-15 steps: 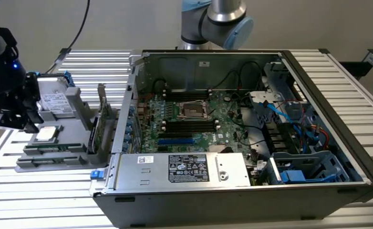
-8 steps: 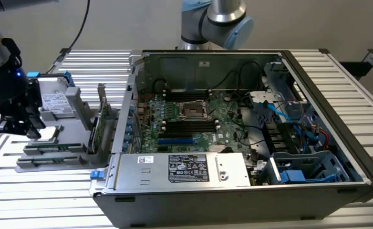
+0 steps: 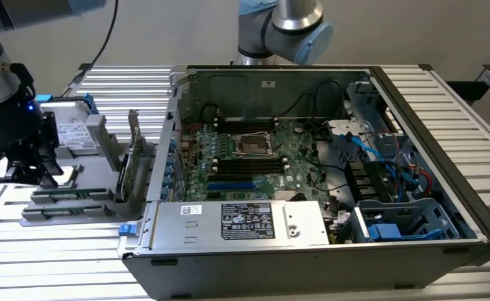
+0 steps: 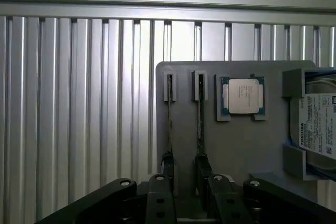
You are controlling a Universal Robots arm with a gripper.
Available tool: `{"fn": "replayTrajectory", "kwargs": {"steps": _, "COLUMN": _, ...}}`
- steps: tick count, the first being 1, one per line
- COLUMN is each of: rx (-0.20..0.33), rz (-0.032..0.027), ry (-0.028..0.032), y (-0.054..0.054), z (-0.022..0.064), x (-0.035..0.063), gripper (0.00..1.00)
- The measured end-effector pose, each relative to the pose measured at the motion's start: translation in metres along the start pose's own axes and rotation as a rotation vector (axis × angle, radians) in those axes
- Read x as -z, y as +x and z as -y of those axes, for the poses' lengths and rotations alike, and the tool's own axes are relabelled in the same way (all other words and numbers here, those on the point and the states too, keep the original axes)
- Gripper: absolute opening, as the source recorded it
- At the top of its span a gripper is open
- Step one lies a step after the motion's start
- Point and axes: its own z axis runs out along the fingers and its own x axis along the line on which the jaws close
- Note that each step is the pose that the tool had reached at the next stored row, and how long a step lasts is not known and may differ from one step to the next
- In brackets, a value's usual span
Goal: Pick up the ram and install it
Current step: 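Pick up the ram and move it above insertion slot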
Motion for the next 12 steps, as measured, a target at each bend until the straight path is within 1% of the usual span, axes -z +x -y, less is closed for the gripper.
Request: {"fn": "replayTrajectory", "kwargs": {"steps": 12, "rx": 0.012, "rz": -0.0008, "ry": -0.0004, "y": 0.002, "z": 0.0015, "x": -0.0216, "gripper": 0.31}}
